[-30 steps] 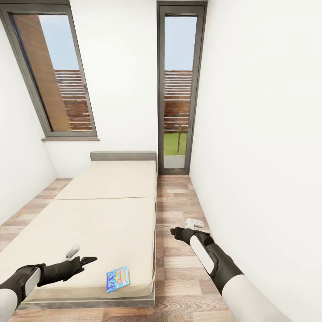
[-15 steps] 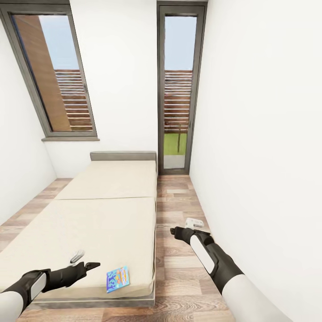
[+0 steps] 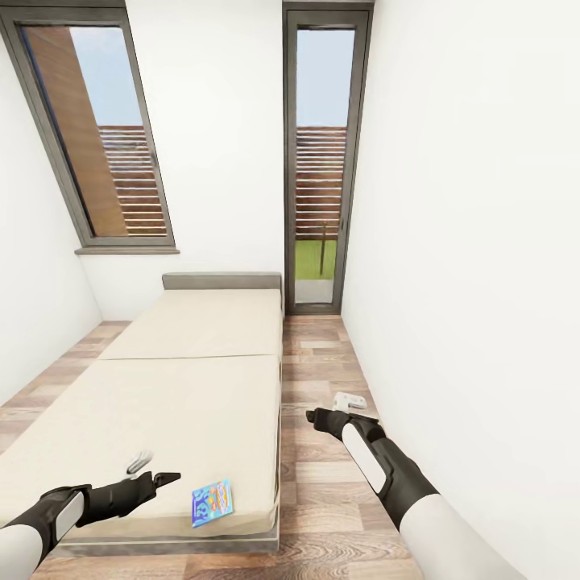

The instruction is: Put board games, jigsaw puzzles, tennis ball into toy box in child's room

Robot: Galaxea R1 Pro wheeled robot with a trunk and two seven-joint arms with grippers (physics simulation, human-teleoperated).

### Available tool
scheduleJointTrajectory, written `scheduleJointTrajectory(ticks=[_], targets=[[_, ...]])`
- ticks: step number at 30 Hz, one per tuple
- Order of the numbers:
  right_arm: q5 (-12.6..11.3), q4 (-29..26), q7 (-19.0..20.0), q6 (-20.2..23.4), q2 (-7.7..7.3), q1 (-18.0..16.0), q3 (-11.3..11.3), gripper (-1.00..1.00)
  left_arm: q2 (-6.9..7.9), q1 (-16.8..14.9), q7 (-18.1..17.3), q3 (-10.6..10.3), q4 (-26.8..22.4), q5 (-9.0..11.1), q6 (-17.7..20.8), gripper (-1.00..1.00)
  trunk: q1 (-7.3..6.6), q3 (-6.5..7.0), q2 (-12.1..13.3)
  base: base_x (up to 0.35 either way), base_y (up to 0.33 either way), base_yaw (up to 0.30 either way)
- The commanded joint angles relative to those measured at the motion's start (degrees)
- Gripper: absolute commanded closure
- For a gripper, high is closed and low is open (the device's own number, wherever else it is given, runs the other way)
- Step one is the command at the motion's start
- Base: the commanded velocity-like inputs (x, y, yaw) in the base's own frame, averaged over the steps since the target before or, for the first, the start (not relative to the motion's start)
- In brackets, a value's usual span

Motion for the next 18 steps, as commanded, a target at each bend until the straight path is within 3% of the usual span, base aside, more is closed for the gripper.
scheduleJointTrajectory(ticks=[1,7,18], targets=[[-0.6,-0.1,-0.6,0.1,-0.03,-0.1,0.2,-1.00,0.02,0.0,0.0,-0.2,0.0,0.6,0.5,-1.00,0.04,-0.14,-0.1,0.000,0.000,0.000],[-0.6,-0.1,-0.6,0.0,-0.02,-0.1,0.1,-1.00,0.02,0.0,-0.2,-0.2,0.0,0.8,0.2,-1.00,0.04,-0.14,-0.1,0.000,0.000,0.000],[-0.5,-0.1,-0.9,-0.1,-0.03,-0.1,0.2,-1.00,0.02,0.0,-0.3,-0.1,0.0,0.8,-0.9,-1.00,2.46,-2.11,-4.5,0.000,0.000,0.000]])
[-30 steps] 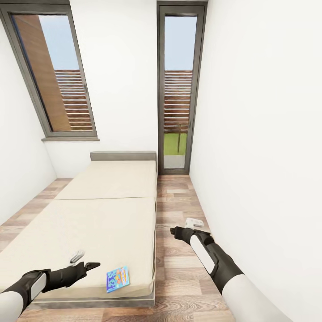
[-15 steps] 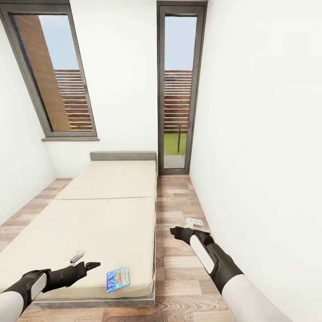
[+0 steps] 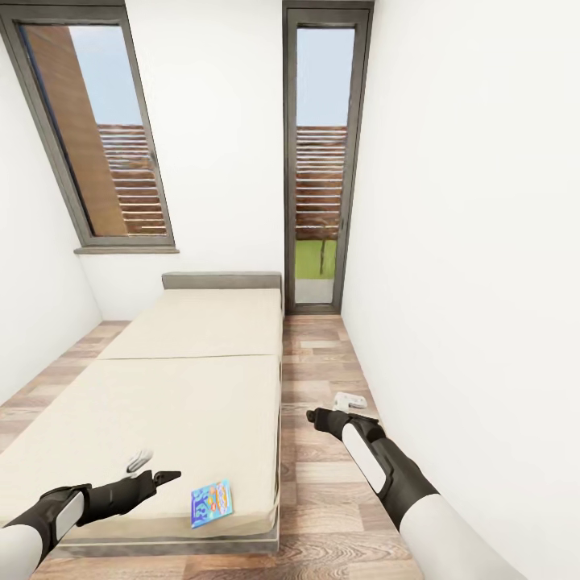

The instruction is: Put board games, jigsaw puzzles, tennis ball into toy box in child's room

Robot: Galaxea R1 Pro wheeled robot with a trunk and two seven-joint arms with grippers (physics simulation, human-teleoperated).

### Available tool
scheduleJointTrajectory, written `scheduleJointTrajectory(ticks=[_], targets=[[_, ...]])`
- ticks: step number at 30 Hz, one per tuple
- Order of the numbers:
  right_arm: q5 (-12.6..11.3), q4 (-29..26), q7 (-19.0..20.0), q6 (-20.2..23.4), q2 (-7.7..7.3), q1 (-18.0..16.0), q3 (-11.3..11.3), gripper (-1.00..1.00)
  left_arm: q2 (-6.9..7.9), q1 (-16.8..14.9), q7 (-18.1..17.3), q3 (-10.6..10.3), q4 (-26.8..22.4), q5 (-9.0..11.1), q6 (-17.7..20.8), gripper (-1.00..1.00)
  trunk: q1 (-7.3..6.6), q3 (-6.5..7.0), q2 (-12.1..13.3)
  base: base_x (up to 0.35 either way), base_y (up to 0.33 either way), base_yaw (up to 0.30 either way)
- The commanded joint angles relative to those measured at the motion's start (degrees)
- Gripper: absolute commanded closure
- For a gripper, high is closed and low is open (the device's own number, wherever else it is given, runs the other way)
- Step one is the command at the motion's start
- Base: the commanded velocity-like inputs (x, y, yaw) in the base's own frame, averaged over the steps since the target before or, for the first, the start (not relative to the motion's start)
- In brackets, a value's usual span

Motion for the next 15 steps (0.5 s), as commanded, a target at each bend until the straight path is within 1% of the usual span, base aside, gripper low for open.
scheduleJointTrajectory(ticks=[1,15], targets=[[-0.7,-0.1,-0.5,0.1,-0.03,-0.1,0.1,-1.00,0.02,0.0,0.0,-0.1,0.0,0.6,0.6,-1.00,0.26,-0.31,-0.5,0.000,0.000,0.000],[-0.8,-0.2,-0.4,-0.2,-0.07,-0.1,-0.5,-1.00,0.11,0.0,0.3,0.1,-0.2,0.7,1.1,-1.00,3.33,-2.82,-6.2,0.000,0.000,0.000]])
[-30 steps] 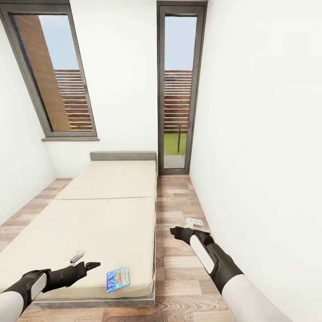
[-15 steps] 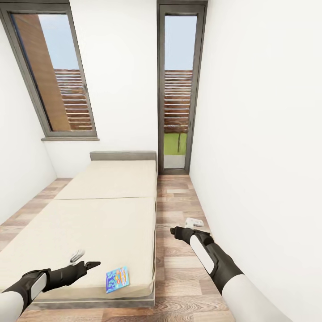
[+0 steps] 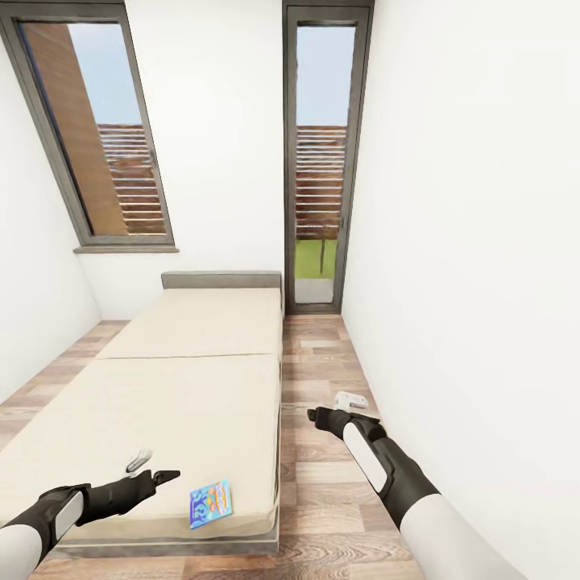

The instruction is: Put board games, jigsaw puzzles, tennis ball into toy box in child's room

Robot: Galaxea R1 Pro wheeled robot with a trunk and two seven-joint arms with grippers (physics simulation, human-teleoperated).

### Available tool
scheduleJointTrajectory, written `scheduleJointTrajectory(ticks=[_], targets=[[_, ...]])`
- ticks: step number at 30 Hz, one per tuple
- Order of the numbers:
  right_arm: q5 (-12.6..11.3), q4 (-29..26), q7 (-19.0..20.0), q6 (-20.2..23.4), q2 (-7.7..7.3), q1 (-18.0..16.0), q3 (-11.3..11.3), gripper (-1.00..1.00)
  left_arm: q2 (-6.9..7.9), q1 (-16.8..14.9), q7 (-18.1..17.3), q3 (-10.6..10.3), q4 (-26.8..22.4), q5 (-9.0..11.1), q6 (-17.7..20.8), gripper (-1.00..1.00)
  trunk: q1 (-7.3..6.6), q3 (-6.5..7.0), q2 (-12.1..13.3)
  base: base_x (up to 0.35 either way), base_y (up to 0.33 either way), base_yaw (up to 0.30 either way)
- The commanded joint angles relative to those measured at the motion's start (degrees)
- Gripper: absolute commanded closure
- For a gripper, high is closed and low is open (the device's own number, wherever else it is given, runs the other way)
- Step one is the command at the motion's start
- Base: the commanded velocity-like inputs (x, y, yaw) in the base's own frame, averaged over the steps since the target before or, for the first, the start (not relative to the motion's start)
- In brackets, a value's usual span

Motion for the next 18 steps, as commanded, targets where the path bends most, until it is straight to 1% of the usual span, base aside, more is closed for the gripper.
scheduleJointTrajectory(ticks=[1,11,18], targets=[[-0.6,-0.1,-0.6,0.1,-0.04,-0.1,0.1,-1.00,0.02,0.0,0.0,-0.2,0.0,0.6,0.6,-1.00,0.25,-0.29,-0.5,0.000,0.000,0.000],[-0.6,-0.1,-0.6,0.2,-0.08,-0.1,-0.2,-1.00,0.03,0.0,0.0,-0.1,0.0,0.5,0.9,-1.00,2.44,-2.09,-4.5,-0.007,0.000,0.000],[-0.6,-0.1,-0.6,0.1,-0.07,-0.1,-0.2,-1.00,0.03,0.0,0.0,-0.1,0.0,0.5,1.0,-1.00,3.98,-3.34,-7.3,-0.161,0.000,0.000]])
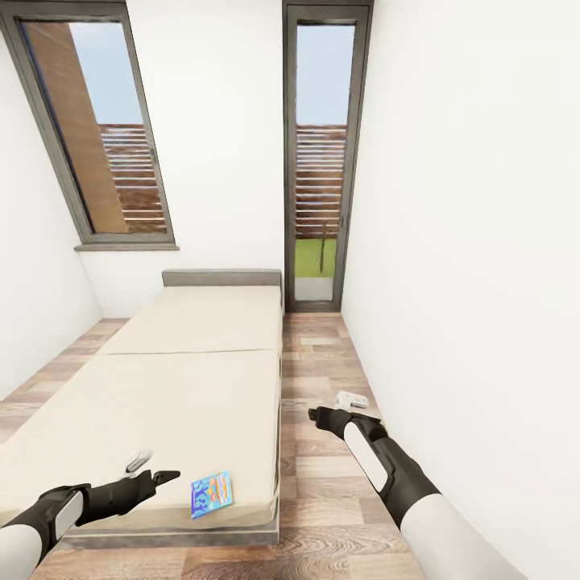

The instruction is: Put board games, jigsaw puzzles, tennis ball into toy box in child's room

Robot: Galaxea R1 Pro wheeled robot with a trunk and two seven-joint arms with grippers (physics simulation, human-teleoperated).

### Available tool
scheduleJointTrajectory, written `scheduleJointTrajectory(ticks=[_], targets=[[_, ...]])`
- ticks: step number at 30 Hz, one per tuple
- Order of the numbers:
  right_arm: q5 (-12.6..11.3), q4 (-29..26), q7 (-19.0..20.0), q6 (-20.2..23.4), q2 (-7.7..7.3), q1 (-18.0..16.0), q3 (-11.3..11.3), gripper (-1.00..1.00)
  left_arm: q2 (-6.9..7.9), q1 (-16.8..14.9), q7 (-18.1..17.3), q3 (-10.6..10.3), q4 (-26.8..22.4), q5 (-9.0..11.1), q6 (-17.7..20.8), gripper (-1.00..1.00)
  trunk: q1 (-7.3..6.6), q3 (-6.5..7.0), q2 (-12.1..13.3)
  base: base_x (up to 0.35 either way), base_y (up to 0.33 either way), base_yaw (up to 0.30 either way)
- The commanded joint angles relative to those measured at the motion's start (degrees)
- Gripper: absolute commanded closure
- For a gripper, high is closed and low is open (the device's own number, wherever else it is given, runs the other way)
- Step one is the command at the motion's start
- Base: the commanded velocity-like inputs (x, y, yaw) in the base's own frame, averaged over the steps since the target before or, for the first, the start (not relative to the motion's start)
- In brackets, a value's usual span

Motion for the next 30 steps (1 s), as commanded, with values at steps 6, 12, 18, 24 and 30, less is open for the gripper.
scheduleJointTrajectory(ticks=[6,12,18,24,30], targets=[[-0.6,-0.1,-0.6,0.1,-0.03,-0.1,0.2,-1.00,0.02,0.0,0.0,-0.2,0.0,0.6,0.5,-1.00,1.33,-1.18,-2.5,-0.040,0.000,0.000],[-0.6,-0.1,-0.6,0.1,-0.03,-0.1,0.2,-1.00,-0.05,0.0,1.9,-0.1,0.1,0.7,0.1,-1.00,2.65,-2.25,-4.9,-0.006,0.000,0.000],[-0.5,-0.2,-0.7,0.0,0.03,-0.1,0.3,-1.00,0.05,0.0,3.6,0.0,0.1,0.8,0.1,-1.00,3.96,-3.33,-7.3,-0.001,0.000,0.000],[-0.5,-0.3,-0.7,0.0,-0.02,-0.1,0.3,-1.00,0.92,0.0,3.0,1.1,0.2,0.9,0.5,-1.00,5.28,-4.41,-9.7,0.000,0.000,0.000],[-0.5,-0.5,-0.8,0.0,-0.03,-0.1,0.2,-1.00,1.49,0.0,3.1,3.7,0.2,0.9,0.5,-1.00,6.60,-5.49,-12.1,0.000,0.000,0.000]])
